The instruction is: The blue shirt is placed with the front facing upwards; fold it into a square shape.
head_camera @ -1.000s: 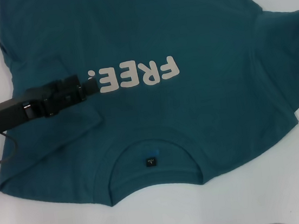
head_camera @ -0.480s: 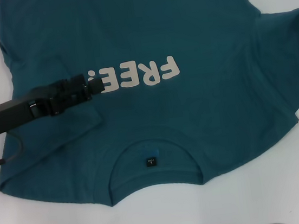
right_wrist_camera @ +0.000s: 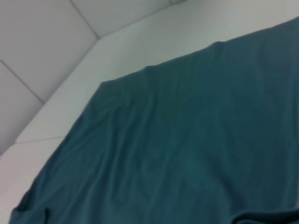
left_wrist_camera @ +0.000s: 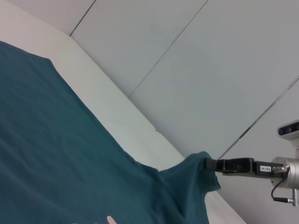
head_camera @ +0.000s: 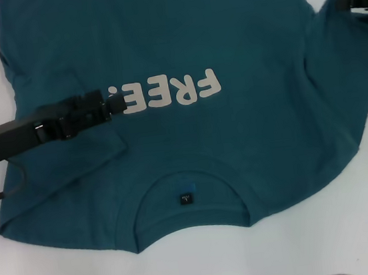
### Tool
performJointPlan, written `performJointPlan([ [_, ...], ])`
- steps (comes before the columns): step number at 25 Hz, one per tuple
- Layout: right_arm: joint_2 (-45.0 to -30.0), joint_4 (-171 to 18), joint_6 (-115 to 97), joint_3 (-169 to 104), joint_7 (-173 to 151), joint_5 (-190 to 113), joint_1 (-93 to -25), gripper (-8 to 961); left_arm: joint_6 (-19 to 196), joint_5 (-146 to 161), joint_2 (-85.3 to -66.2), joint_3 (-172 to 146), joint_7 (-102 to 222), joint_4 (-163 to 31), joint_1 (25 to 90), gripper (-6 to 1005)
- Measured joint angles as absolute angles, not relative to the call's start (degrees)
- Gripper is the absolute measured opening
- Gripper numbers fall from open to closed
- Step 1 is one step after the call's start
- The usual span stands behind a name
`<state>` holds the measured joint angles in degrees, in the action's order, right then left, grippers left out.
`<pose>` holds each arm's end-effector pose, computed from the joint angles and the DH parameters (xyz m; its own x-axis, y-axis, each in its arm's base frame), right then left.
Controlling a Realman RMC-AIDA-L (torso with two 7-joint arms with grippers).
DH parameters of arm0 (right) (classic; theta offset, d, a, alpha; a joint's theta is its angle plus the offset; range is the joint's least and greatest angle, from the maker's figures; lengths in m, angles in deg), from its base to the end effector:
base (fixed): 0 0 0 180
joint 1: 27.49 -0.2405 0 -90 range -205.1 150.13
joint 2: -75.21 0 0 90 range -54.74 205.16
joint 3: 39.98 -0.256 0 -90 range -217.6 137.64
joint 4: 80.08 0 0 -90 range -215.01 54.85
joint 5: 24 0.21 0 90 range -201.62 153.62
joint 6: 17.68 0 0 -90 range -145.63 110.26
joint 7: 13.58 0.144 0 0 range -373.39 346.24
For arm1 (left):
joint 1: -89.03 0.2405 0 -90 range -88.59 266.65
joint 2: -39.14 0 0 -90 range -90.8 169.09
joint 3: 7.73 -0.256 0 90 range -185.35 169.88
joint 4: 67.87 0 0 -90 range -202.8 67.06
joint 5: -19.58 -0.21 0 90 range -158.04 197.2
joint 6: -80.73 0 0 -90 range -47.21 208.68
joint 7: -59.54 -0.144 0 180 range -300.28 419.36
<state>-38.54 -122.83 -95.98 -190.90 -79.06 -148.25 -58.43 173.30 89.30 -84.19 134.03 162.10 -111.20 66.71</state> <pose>0.3146 0.3664 0.0764 0.4200 -0.6881 -0.5918 -0.9017 -0.3903 -0.1861 -0.2730 0.2958 -0.0022 0.4412 0.6576 0.6107 0.7692 -0.6277 0.1201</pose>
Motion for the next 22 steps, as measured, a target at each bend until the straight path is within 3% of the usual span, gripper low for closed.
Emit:
performJointPlan([
  [11, -41.68, -121.15, -95.39, -189.27, -81.60, -148.28, -62.69, 119, 172.36, 89.27, -84.08, 134.03, 162.11, -111.18, 66.64, 876],
  [22, -42.75, -118.05, -91.74, -188.20, -83.00, -147.60, -65.80, 188, 171.81, 89.27, -84.07, 134.04, 162.10, -111.02, 66.64, 876],
])
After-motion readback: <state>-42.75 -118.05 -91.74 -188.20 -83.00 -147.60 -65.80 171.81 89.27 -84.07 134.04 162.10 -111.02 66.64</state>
